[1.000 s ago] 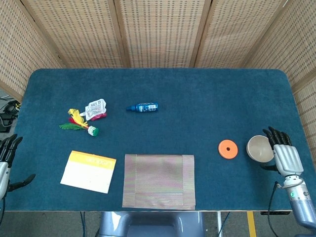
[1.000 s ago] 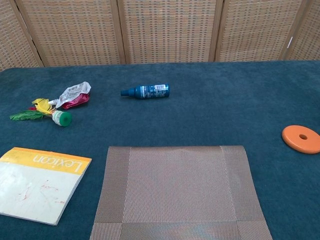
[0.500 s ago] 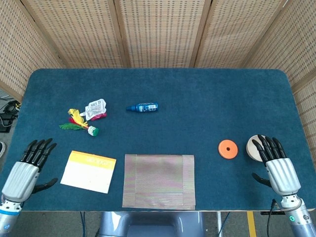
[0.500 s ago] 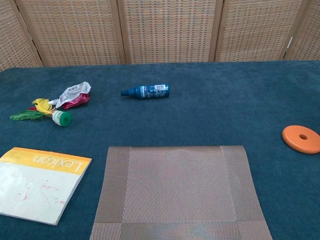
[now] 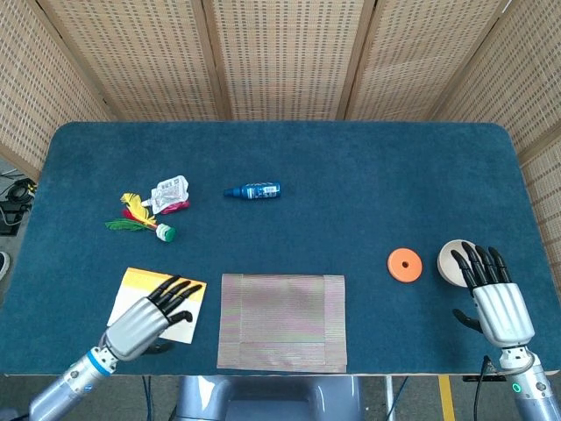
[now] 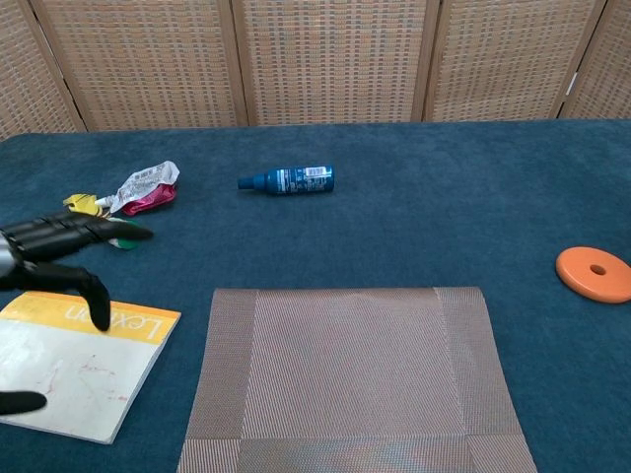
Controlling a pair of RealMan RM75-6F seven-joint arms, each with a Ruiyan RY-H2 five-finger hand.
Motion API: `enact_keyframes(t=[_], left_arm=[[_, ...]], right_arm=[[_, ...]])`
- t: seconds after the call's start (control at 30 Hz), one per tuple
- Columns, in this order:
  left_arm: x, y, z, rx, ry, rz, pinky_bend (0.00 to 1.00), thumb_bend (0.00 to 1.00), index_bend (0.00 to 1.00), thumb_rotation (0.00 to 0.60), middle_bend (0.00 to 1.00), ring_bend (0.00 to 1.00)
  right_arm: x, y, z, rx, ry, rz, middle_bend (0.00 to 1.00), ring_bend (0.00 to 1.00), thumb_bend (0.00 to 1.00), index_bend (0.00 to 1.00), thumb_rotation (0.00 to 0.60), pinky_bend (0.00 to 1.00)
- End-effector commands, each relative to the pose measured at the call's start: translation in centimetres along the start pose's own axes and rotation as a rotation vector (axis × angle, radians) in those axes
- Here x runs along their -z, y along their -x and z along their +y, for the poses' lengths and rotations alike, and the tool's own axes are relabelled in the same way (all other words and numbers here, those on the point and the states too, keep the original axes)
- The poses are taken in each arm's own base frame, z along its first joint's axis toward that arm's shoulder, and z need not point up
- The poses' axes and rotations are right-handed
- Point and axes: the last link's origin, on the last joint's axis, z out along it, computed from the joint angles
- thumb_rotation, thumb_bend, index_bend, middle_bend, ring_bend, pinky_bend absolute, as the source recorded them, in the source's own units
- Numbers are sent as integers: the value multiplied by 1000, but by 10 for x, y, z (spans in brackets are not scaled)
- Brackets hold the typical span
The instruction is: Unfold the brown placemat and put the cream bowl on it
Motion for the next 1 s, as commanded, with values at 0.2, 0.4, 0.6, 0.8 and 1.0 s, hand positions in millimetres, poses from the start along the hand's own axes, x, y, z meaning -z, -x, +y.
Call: enact_keyframes(t=[0.2, 0.4, 0.6, 0.8, 1.0], left_arm=[[-26, 34, 28, -21, 162, -114, 0, 251, 480, 600, 0, 0], [-30, 46, 33, -53, 197, -137, 0, 258, 485, 600, 0, 0], [-32, 60, 32, -68, 217, -146, 0, 258, 486, 600, 0, 0], [-38, 69, 33, -71, 226, -134, 0, 258, 485, 600, 0, 0], [-48, 73, 37, -68, 238, -123, 0, 258, 485, 600, 0, 0]], right_arm=[[-1, 0, 2, 4, 18, -11, 0, 0, 0, 91, 600, 0], [-2, 0, 3, 6, 27, -19, 0, 0, 0, 101, 600, 0], [-3, -1, 3, 5, 30, -21, 0, 0, 0, 111, 600, 0], [-3, -1, 3, 2, 31, -27, 0, 0, 0, 115, 600, 0], [-3, -2, 3, 0, 33, -23, 0, 0, 0, 119, 600, 0]])
